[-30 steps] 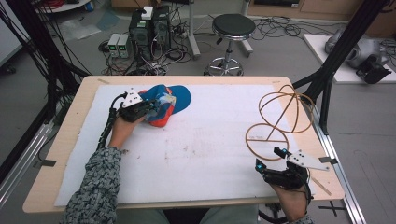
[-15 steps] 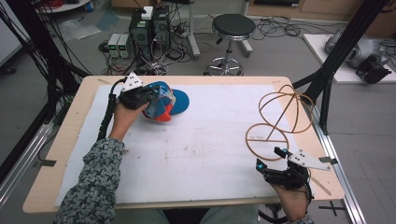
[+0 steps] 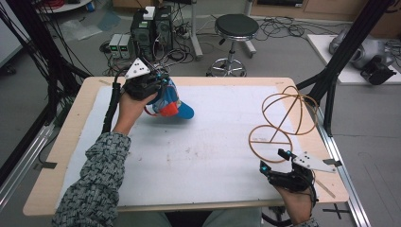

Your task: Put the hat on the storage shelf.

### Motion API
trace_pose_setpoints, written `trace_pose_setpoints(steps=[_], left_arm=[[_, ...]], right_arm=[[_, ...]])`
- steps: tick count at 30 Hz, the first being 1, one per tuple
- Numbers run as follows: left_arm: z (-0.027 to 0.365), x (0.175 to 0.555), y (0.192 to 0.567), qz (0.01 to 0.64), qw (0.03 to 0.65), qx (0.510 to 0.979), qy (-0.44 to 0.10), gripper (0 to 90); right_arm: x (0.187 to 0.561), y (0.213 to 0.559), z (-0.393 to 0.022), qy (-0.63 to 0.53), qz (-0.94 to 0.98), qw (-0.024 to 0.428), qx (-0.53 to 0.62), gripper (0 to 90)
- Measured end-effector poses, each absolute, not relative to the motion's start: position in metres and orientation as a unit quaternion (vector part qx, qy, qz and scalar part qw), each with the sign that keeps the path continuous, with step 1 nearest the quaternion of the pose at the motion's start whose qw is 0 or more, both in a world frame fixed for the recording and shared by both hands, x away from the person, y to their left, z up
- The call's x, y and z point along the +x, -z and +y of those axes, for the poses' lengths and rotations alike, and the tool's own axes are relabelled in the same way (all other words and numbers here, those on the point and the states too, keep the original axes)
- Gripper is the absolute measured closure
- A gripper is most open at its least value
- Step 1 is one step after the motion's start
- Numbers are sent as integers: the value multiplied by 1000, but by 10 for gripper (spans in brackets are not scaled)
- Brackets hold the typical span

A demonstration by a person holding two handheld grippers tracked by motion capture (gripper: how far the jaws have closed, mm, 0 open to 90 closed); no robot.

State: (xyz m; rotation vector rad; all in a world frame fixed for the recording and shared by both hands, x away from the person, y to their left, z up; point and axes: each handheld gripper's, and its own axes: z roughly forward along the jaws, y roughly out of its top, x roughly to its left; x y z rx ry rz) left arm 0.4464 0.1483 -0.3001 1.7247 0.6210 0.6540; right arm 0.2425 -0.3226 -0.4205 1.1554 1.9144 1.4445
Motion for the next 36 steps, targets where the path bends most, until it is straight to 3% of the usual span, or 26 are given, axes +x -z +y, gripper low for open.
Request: trace_pose_setpoints(steps=[20, 36], left_arm=[[88, 447, 228, 209, 596, 722, -280, 895], [31, 458, 165, 165, 644, 705, -248, 895]], right_arm=[[237, 422, -318, -529, 708, 227, 408, 113], [231, 422, -319, -527, 711, 227, 407, 113]])
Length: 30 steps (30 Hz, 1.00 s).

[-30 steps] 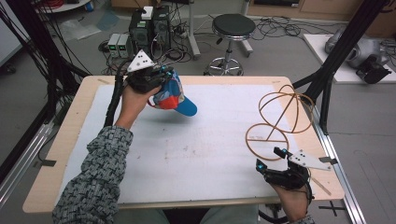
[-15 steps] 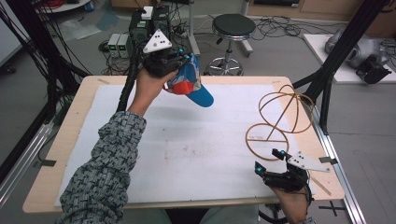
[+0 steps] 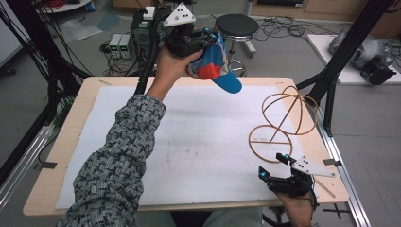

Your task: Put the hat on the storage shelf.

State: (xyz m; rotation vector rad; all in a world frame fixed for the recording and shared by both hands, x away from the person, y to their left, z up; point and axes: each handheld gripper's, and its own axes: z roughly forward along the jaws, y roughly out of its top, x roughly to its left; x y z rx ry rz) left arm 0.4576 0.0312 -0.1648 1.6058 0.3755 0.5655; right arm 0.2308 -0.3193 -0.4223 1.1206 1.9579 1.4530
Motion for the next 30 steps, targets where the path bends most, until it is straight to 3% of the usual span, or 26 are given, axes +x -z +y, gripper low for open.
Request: trace_pose_setpoints(steps=[15, 30], left_arm=[[-29, 453, 121, 123, 665, 702, -223, 895], [-78, 446, 106, 92, 684, 700, -183, 894]], right_arm=[[228, 423, -319, -528, 713, 226, 403, 113], [224, 423, -321, -525, 714, 224, 406, 113]])
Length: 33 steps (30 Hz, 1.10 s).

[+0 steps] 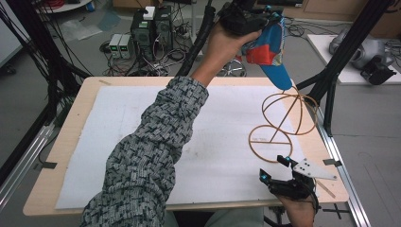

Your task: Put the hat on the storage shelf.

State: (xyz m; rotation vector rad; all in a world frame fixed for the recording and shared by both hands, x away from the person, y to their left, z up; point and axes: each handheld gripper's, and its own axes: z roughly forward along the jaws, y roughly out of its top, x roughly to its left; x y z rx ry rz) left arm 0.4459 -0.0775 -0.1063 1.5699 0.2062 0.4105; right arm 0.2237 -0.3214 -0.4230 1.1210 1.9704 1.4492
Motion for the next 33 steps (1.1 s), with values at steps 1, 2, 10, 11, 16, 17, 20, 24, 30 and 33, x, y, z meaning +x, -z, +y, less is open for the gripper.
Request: trace_pose_setpoints(steps=[1, 2, 10, 11, 16, 17, 20, 24, 30, 33], left_arm=[[-80, 446, 106, 91, 685, 700, -180, 894], [-82, 445, 105, 90, 686, 700, -178, 895], [-98, 440, 102, 73, 684, 706, -170, 894], [-101, 439, 103, 71, 685, 706, -166, 894], [-113, 437, 111, 61, 664, 727, -165, 894], [-117, 436, 115, 59, 657, 734, -161, 895], [-121, 435, 118, 54, 649, 742, -156, 894], [-128, 431, 130, 38, 622, 768, -150, 895], [-134, 424, 142, 24, 604, 784, -140, 894], [-138, 418, 146, 13, 591, 794, -138, 894]], right_arm=[[224, 423, -321, -525, 714, 224, 406, 113], [223, 423, -322, -525, 714, 225, 405, 114], [222, 423, -322, -522, 716, 224, 407, 113], [222, 423, -322, -522, 716, 224, 407, 113], [223, 423, -321, -522, 718, 223, 404, 114], [223, 423, -321, -521, 719, 223, 403, 113], [223, 423, -321, -521, 719, 222, 403, 114], [224, 423, -320, -522, 720, 222, 400, 114], [225, 424, -319, -521, 721, 220, 400, 114], [226, 424, -318, -520, 723, 220, 398, 114]])
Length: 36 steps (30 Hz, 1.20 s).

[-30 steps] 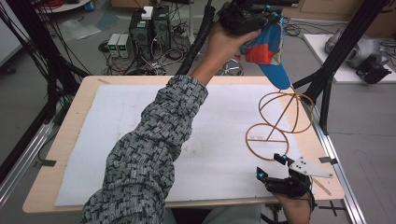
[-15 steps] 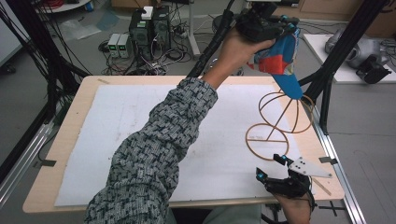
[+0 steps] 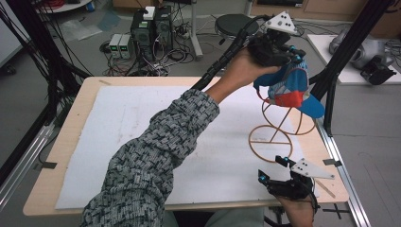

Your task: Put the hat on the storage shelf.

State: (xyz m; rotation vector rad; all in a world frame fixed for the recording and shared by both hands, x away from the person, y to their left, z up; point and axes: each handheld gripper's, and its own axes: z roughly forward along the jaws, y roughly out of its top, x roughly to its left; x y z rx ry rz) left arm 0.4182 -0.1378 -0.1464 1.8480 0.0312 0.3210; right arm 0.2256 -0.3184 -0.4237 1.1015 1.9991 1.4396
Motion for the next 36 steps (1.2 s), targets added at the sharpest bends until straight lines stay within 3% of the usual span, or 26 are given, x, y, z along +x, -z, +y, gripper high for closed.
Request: trace_pose_setpoints(steps=[36], left_arm=[[-158, 402, 194, -13, 533, 840, -100, 894]], right_arm=[[226, 424, -318, -518, 725, 219, 398, 114]])
